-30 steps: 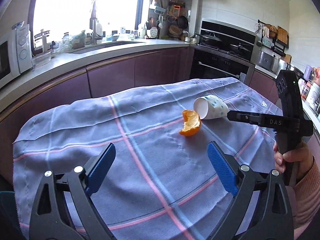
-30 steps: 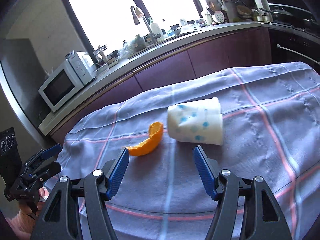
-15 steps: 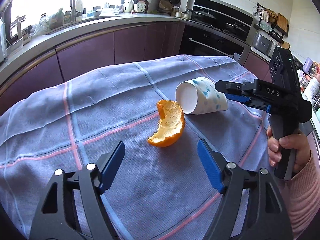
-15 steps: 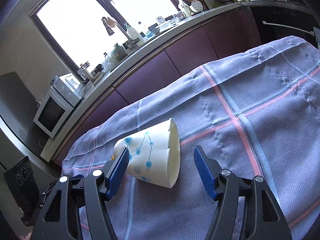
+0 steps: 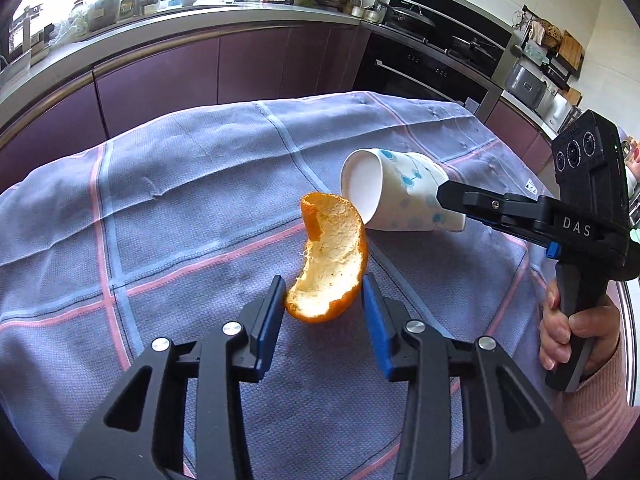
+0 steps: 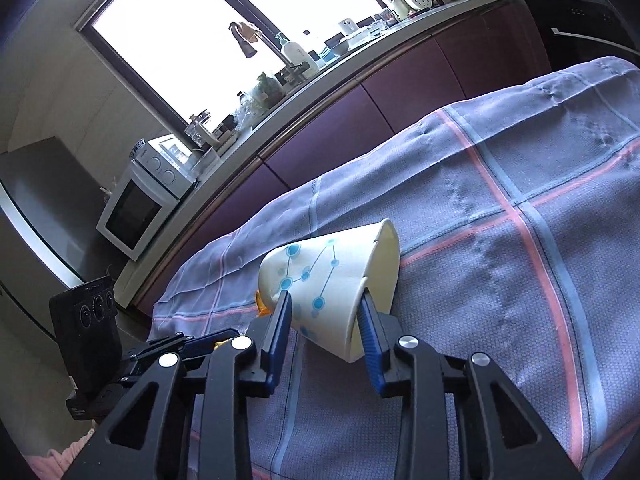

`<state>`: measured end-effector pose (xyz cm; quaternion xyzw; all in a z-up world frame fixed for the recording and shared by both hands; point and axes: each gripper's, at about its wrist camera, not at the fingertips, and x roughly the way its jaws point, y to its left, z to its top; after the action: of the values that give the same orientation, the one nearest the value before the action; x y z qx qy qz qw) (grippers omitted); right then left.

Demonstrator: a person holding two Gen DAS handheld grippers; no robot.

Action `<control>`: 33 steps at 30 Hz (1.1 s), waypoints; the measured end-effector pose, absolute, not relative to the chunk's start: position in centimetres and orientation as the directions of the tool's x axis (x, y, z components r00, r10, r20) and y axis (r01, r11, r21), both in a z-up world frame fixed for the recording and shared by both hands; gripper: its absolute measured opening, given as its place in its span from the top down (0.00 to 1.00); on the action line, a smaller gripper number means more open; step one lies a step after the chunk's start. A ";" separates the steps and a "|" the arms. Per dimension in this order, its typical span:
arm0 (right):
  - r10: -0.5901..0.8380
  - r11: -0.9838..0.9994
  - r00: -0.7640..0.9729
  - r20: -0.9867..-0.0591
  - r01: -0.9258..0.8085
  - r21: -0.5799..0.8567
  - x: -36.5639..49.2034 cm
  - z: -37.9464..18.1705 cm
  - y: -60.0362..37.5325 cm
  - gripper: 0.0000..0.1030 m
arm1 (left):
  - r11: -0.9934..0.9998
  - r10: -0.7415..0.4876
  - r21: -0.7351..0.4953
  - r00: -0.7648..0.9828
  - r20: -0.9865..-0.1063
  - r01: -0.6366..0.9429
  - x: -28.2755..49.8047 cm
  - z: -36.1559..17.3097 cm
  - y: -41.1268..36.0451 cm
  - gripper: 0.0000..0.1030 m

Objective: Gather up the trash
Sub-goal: 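Grasp the orange peel with the left gripper while the right grasps the paper cup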

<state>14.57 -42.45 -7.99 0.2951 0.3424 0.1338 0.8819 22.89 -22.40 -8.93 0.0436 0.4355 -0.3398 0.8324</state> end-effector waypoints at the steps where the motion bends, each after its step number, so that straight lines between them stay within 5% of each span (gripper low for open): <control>1: 0.441 0.788 0.730 -0.522 -0.037 0.614 14.4 -8.0 -42.4 0.76 | 0.765 -0.530 -0.226 0.390 -0.753 0.604 22.9 -8.9 -22.4 0.64; 6: 0.456 0.780 0.734 -0.503 -0.059 0.622 13.5 -7.8 -42.0 0.89 | 0.764 -0.533 -0.225 0.396 -0.748 0.604 22.6 -8.9 -22.1 0.67; 19: 0.480 0.756 0.744 -0.465 -0.083 0.649 12.4 -7.5 -41.2 0.95 | 0.770 -0.524 -0.216 0.401 -0.751 0.601 21.7 -9.2 -21.2 0.60; 33: 0.480 0.747 0.759 -0.441 -0.090 0.658 11.5 -7.3 -40.8 0.98 | 0.769 -0.512 -0.157 0.451 -0.731 0.619 20.1 -8.5 -20.8 0.77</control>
<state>11.49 -40.77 -7.30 0.3167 0.3076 0.1614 0.8826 20.07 -20.76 -8.50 0.0663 0.4043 -0.3332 0.8492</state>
